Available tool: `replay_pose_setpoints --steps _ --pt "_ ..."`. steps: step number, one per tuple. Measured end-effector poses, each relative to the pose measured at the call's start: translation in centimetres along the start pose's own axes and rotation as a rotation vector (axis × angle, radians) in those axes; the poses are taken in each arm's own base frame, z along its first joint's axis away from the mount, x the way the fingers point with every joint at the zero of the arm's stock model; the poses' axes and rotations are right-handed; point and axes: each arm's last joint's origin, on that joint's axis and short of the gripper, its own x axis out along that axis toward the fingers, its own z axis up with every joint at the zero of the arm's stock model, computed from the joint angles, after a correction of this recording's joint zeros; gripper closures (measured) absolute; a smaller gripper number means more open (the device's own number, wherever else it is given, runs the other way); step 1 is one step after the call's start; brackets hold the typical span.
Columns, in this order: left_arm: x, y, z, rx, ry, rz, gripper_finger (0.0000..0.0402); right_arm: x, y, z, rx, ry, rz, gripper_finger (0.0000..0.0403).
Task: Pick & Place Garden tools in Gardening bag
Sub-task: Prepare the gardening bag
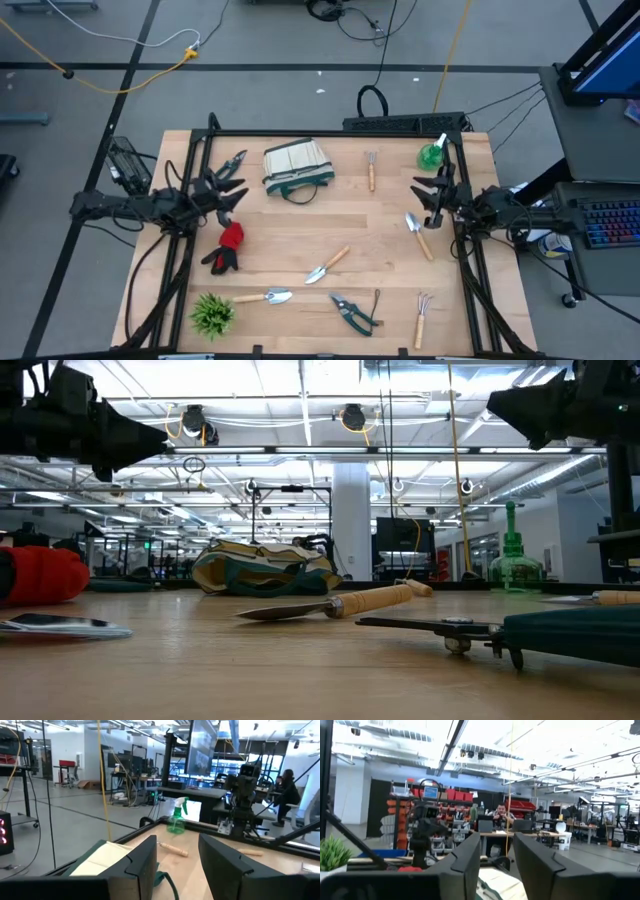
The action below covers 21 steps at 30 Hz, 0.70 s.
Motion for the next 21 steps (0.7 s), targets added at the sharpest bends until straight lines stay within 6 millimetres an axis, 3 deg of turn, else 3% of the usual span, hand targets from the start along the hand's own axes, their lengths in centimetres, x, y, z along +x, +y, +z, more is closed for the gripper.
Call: replay_pose_setpoints --steps 9,21 --pt "1.3 -0.3 0.0 -0.065 0.025 0.036 0.025 1.1 0.3 -0.2 0.053 -0.013 -0.003 0.0287" --pt "3.8 -0.7 1.3 -0.026 0.105 0.095 0.025 2.2 0.6 -0.5 0.06 -0.031 -0.006 0.0288"
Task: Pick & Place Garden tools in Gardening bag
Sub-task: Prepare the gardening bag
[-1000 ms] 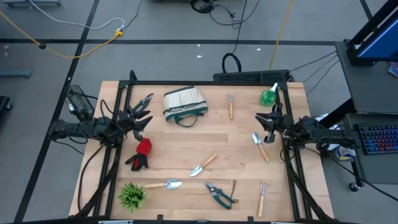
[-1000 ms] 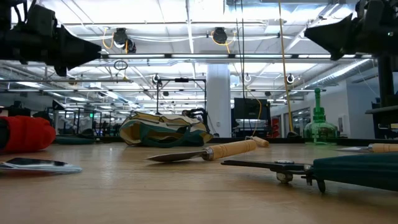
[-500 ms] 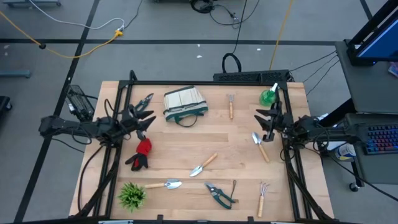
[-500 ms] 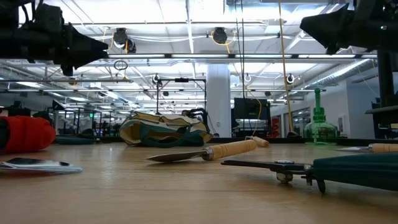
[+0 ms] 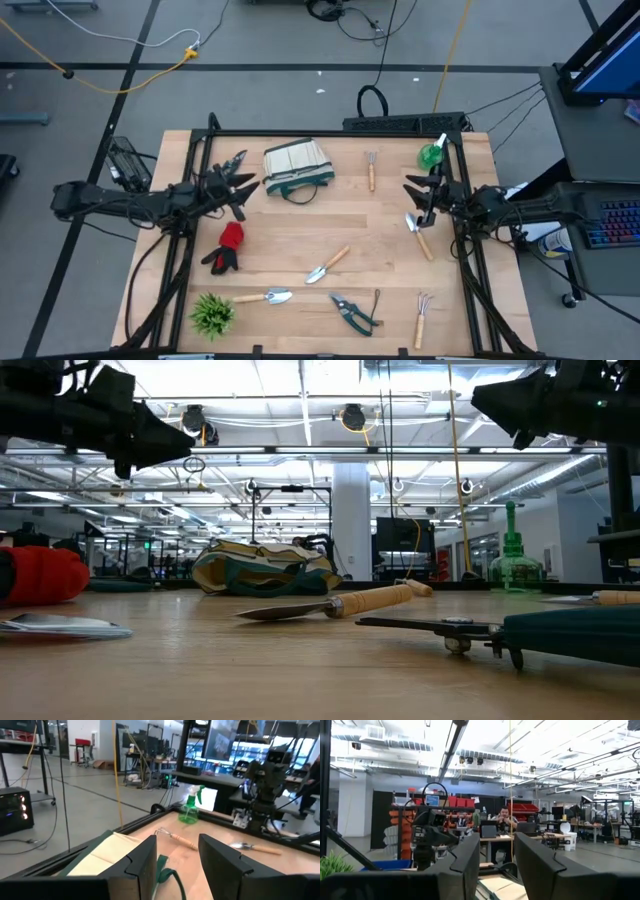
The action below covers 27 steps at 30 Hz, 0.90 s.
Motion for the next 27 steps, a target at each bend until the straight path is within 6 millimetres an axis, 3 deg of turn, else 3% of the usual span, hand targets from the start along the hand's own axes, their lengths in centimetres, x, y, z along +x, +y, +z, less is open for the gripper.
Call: replay_pose_setpoints --steps 13,20,27 --pt "3.0 -0.3 0.6 0.102 0.091 0.086 0.025 1.6 0.5 -1.6 -0.038 0.142 0.001 0.0289" --pt "5.0 -0.6 0.0 0.246 0.232 0.115 0.025 2.0 0.2 -2.4 -0.063 0.195 -0.157 0.0289" --pt "6.6 -0.7 -1.1 0.314 0.373 0.143 0.025 2.1 0.3 -3.0 -0.076 0.232 -0.159 0.0289"
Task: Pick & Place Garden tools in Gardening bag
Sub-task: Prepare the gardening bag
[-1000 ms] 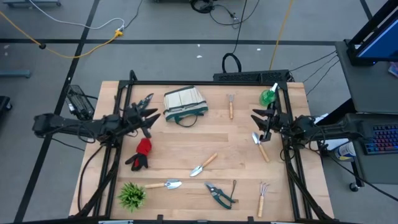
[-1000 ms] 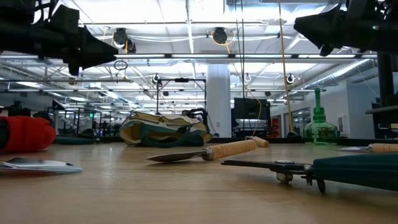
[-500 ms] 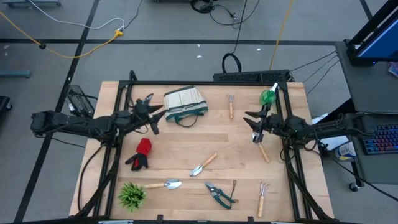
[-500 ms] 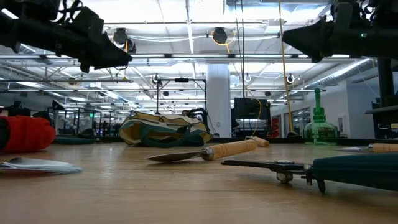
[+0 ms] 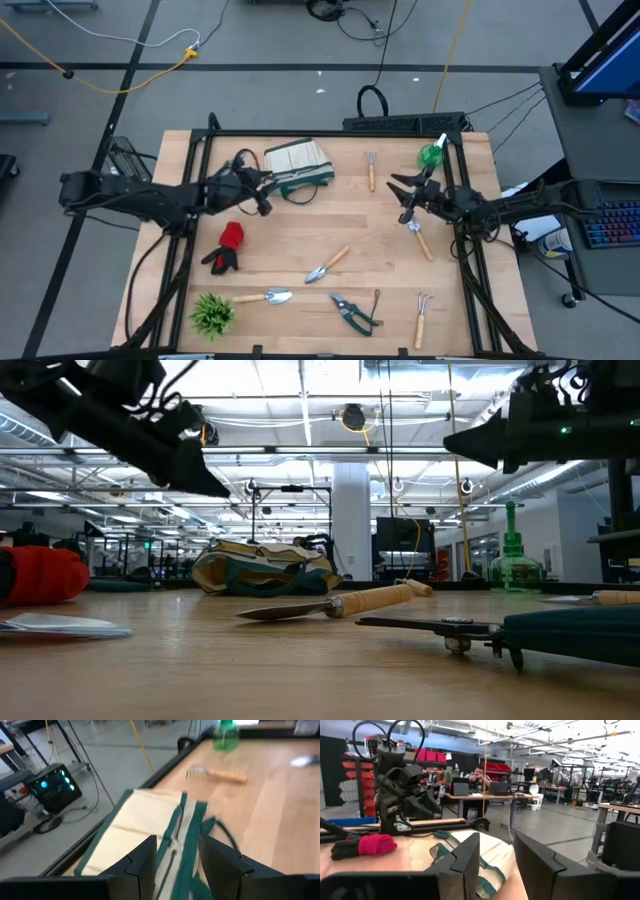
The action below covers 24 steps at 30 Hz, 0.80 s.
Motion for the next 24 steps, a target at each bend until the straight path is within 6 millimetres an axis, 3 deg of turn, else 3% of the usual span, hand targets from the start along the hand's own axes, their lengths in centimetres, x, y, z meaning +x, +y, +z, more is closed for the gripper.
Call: replay_pose_setpoints --steps 24 --pt "2.9 -1.5 -4.3 0.138 0.287 0.006 0.025 0.2 0.1 -0.3 0.042 0.016 0.004 0.0289"
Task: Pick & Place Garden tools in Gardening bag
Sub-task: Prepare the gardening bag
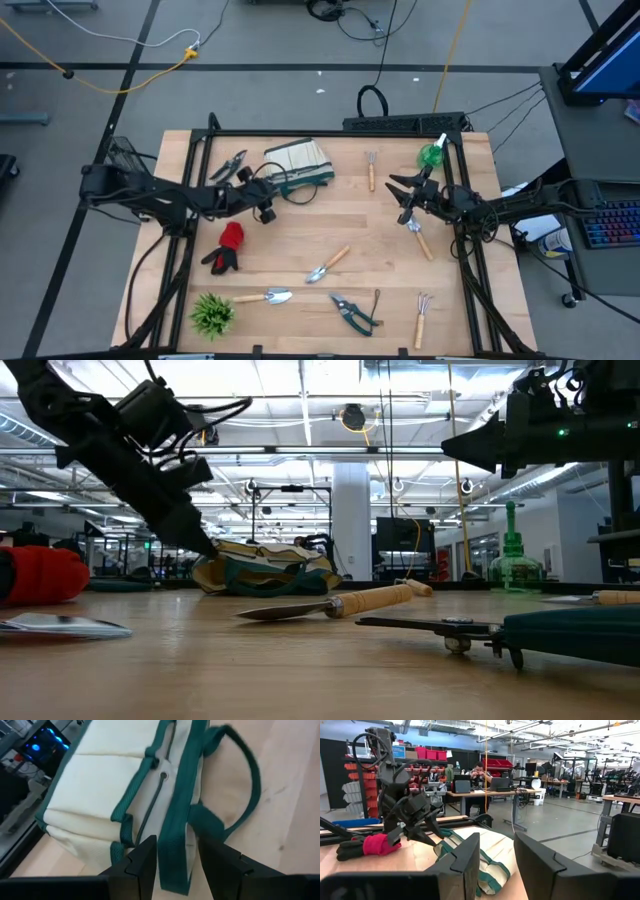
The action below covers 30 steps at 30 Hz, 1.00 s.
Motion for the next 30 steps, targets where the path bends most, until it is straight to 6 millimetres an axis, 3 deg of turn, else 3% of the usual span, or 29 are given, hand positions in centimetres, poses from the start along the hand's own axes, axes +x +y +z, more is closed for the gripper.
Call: replay_pose_setpoints --steps 11,21,30 --pt "1.3 -0.1 -1.2 0.069 0.074 0.21 0.025 0.0 0.0 0.0 0.0 0.0 0.0 0.0289" --pt "0.9 -0.3 -1.1 0.277 0.088 0.309 0.025 0.0 0.0 0.0 -0.006 0.0 0.001 0.0289" --pt "1.1 0.0 -1.1 0.291 0.101 0.329 0.025 0.0 0.0 0.0 -0.008 0.0 0.002 0.0289"
